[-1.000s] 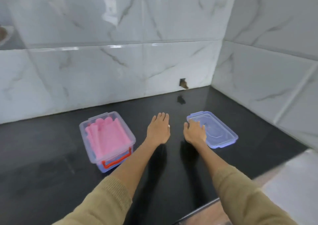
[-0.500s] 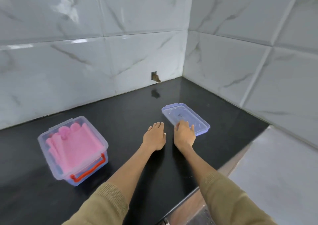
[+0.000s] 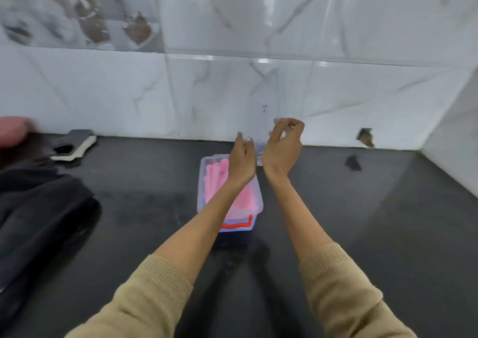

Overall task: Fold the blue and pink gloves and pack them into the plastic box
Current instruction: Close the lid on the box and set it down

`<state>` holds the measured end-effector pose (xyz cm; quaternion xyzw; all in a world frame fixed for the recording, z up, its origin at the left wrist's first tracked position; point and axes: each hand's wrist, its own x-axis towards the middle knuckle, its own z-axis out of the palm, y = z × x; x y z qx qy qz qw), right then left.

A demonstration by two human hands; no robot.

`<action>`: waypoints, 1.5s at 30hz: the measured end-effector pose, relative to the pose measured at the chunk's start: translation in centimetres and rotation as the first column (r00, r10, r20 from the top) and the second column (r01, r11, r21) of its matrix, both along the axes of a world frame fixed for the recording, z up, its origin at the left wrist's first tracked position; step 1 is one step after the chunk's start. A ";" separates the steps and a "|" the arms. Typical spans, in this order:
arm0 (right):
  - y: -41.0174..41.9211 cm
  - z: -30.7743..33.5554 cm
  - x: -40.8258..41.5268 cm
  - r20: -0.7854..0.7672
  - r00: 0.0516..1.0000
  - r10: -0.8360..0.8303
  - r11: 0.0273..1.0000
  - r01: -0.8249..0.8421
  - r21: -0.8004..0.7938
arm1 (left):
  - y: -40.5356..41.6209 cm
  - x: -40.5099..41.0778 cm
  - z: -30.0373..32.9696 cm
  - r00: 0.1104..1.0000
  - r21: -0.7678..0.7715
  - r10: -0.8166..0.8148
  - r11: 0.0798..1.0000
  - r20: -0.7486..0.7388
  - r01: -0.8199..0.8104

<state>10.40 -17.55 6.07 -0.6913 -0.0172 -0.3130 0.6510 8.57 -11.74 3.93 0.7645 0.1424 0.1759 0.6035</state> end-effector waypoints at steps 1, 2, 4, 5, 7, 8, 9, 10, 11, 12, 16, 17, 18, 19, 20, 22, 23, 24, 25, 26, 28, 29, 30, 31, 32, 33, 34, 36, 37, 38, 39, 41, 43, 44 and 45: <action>1.0 0.3 -0.1 0.000 0.998 0.064 0.996 -0.064 0.068 | 1.3 -0.5 0.5 0.999 -0.006 0.046 0.999 0.028 -0.046; 1.7 0.5 -0.2 -0.017 0.992 0.122 0.985 -0.119 0.123 | 2.7 -1.1 0.8 0.995 -0.017 0.088 0.996 0.050 -0.087; 2.8 0.3 -0.3 -0.080 0.973 0.217 0.958 -0.197 0.206 | 5.0 -2.1 0.9 0.984 -0.052 0.161 0.986 0.074 -0.158; 3.2 0.0 -0.4 -0.126 0.959 0.254 0.947 -0.220 0.234 | 5.8 -2.6 0.9 0.980 -0.069 0.185 0.981 0.070 -0.180; 3.6 -0.9 -0.8 -0.218 0.930 0.295 0.935 -0.233 0.268 | 6.9 -3.3 0.7 0.981 -0.104 0.191 0.977 0.041 -0.186; 3.6 -1.5 -1.0 -0.248 0.923 0.295 0.936 -0.226 0.271 | 7.2 -3.6 0.5 0.980 -0.117 0.196 0.975 0.026 -0.191; 3.5 -2.1 -1.3 -0.267 0.921 0.283 0.942 -0.214 0.258 | 7.3 -4.0 0.3 0.978 -0.127 0.210 0.970 0.011 -0.207; 3.4 -2.6 -1.6 -0.282 0.922 0.264 0.952 -0.204 0.227 | 7.4 -4.3 -0.1 0.973 -0.141 0.232 0.963 -0.005 -0.230; 3.2 -3.1 -1.9 -0.292 0.924 0.246 0.962 -0.196 0.190 | 7.5 -4.5 -0.5 0.966 -0.150 0.257 0.955 -0.023 -0.258; 3.0 -3.6 -2.2 -0.302 0.927 0.225 0.971 -0.187 0.149 | 7.5 -4.7 -1.1 0.957 -0.148 0.285 0.946 -0.047 -0.289; 2.2 -5.2 -3.9 -0.348 0.931 0.110 0.990 -0.135 -0.048 | 6.0 -5.8 -2.5 0.941 -0.048 0.326 0.942 -0.094 -0.331; 2.0 -5.5 -4.1 -0.369 0.926 0.078 0.988 -0.121 -0.093 | 5.6 -6.2 -2.6 0.934 -0.001 0.345 0.938 -0.097 -0.346; 1.8 -5.9 -4.3 -0.390 0.919 0.055 0.985 -0.115 -0.131 | 5.3 -6.4 -2.8 0.926 0.044 0.367 0.930 -0.089 -0.364; 1.5 -6.2 -4.4 -0.409 0.912 0.046 0.980 -0.120 -0.158 | 5.1 -6.6 -2.9 0.922 0.080 0.380 0.924 -0.071 -0.375; 1.2 -6.5 -4.5 -0.427 0.903 0.050 0.977 -0.134 -0.167 | 5.2 -6.7 -3.1 0.921 0.102 0.385 0.920 -0.059 -0.378; 0.7 -7.2 -4.7 -0.456 0.885 0.096 0.976 -0.174 -0.131 | 5.5 -7.1 -3.6 0.923 0.120 0.381 0.920 -0.057 -0.372; 0.5 -7.6 -4.8 -0.461 0.880 0.116 0.976 -0.188 -0.113 | 5.6 -7.3 -3.8 0.924 0.118 0.378 0.921 -0.049 -0.371; 0.3 -8.0 -5.0 -0.457 0.881 0.123 0.976 -0.190 -0.104 | 5.6 -7.5 -4.2 0.926 0.113 0.375 0.923 -0.043 -0.368; 0.3 -8.3 -5.2 -0.450 0.884 0.123 0.978 -0.186 -0.098 | 5.7 -7.7 -4.5 0.929 0.110 0.367 0.926 -0.049 -0.360; 0.3 -8.6 -5.5 -0.442 0.888 0.124 0.979 -0.181 -0.089 | 5.6 -7.9 -4.9 0.933 0.109 0.354 0.932 -0.062 -0.346; 0.4 -9.0 -6.0 -0.437 0.889 0.134 0.981 -0.181 -0.068 | 5.6 -8.1 -5.8 0.944 0.112 0.321 0.943 -0.072 -0.313; 0.5 -9.2 -6.2 -0.439 0.888 0.137 0.981 -0.182 -0.062 | 5.7 -8.1 -6.1 0.948 0.105 0.310 0.948 -0.070 -0.302; 0.5 -9.2 -6.3 -0.441 0.887 0.140 0.981 -0.184 -0.059 | 5.7 -8.2 -6.4 0.950 0.097 0.304 0.950 -0.070 -0.297; 0.5 -9.3 -6.3 -0.441 0.886 0.144 0.980 -0.189 -0.059 | 5.8 -8.2 -6.6 0.951 0.092 0.301 0.951 -0.071 -0.294; 0.5 -9.4 -6.3 -0.440 0.885 0.151 0.978 -0.198 -0.063 | 5.8 -8.1 -6.7 0.952 0.091 0.299 0.952 -0.071 -0.292; 0.5 -9.5 -6.2 -0.440 0.884 0.157 0.975 -0.208 -0.072 | 5.9 -8.0 -6.8 0.952 0.090 0.296 0.953 -0.073 -0.290; 0.5 -9.6 -6.1 -0.441 0.882 0.165 0.972 -0.221 -0.078 | 5.9 -7.9 -6.9 0.953 0.085 0.293 0.954 -0.074 -0.287; 0.6 -9.7 -6.0 -0.459 0.867 0.194 0.965 -0.253 -0.070 | 5.8 -7.7 -7.1 0.955 0.046 0.286 0.958 -0.076 -0.283; 0.6 -9.7 -5.9 -0.472 0.857 0.209 0.961 -0.269 -0.064 | 5.8 -7.6 -7.1 0.956 0.017 0.280 0.960 -0.083 -0.280; 0.5 -9.7 -5.9 -0.485 0.847 0.219 0.957 -0.283 -0.062 | 5.8 -7.5 -7.1 0.957 -0.012 0.273 0.961 -0.097 -0.275; 0.5 -9.6 -5.8 -0.497 0.838 0.225 0.952 -0.297 -0.069 | 5.8 -7.4 -7.0 0.958 -0.031 0.264 0.963 -0.115 -0.269; 0.3 -9.4 -5.5 -0.527 0.819 0.228 0.938 -0.330 -0.107 | 5.9 -7.2 -7.0 0.957 -0.012 0.247 0.968 -0.154 -0.252; 0.2 -8.9 -4.8 -0.561 0.801 0.208 0.907 -0.373 -0.196 | 6.2 -7.0 -6.9 0.949 0.074 0.231 0.973 -0.214 -0.220; 0.2 -8.6 -4.3 -0.570 0.797 0.199 0.886 -0.395 -0.244 | 6.4 -6.7 -6.6 0.943 0.123 0.222 0.973 -0.248 -0.197; 0.4 -8.2 -3.7 -0.577 0.794 0.193 0.864 -0.416 -0.284 | 6.7 -6.3 -6.4 0.934 0.174 0.216 0.970 -0.284 -0.171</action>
